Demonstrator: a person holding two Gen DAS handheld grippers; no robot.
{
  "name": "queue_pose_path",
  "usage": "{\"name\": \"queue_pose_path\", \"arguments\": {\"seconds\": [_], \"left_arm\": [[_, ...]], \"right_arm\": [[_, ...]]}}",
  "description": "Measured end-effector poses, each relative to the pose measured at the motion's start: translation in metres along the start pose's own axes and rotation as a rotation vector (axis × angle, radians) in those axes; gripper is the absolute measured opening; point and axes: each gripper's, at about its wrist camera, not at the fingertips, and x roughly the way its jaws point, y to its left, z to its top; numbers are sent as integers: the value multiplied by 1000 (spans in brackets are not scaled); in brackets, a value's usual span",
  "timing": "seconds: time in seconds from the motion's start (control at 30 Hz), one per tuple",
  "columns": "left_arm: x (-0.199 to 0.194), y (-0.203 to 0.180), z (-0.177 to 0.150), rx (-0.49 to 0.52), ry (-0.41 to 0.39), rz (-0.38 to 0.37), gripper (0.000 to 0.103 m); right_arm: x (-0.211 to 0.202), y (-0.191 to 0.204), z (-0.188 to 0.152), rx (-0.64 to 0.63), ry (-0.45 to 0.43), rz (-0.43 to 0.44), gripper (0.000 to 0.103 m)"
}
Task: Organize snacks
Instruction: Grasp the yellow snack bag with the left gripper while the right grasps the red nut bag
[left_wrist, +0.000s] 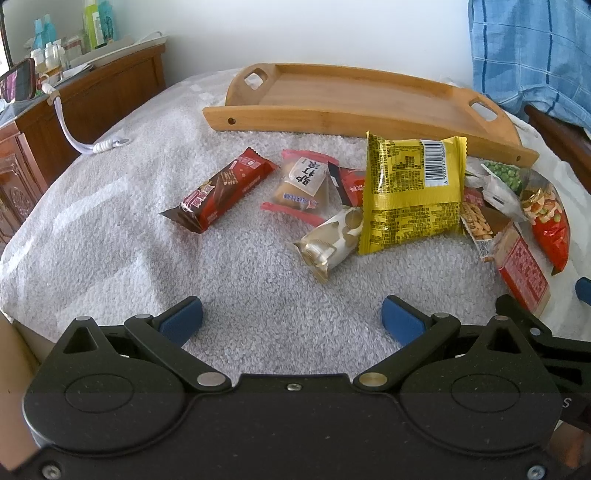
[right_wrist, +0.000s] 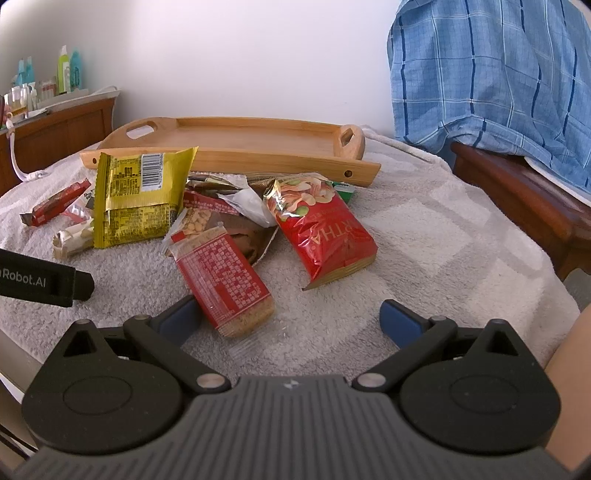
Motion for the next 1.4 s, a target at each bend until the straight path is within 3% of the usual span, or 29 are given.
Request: {"name": "queue_pose_path", "arguments": {"seconds": [0.33, 0.47, 0.67, 0.73, 0.93, 1.03, 1.17, 1.4], "left_arm": [[-3, 1, 9, -13, 23, -8, 103], [-13, -3, 14, 2, -45, -29, 103], [-32, -16, 26, 24, -138, -110, 97], [-34, -19, 32, 12, -150, -149, 91], [-30, -28, 48, -7, -152, -208, 87], [-26, -31, 52, -11, -147, -208, 72], [-20, -38, 56, -12, -145, -213, 71], [-1, -58, 60, 38, -132, -177, 73]], "right_arm": [[-6, -5, 5, 11, -7, 37, 103], [-21, -17, 11, 48, -91, 99, 103], [-32, -35, 28, 11, -187, 69, 103], [-27, -41, 35, -2, -178, 82, 103], [-7, -53, 48, -39, -121, 173, 97], [4, -55, 47, -15, -98, 195, 89], [14, -55, 44, 17, -76, 195, 83], [17, -42, 40, -53, -64, 181, 76]]}}
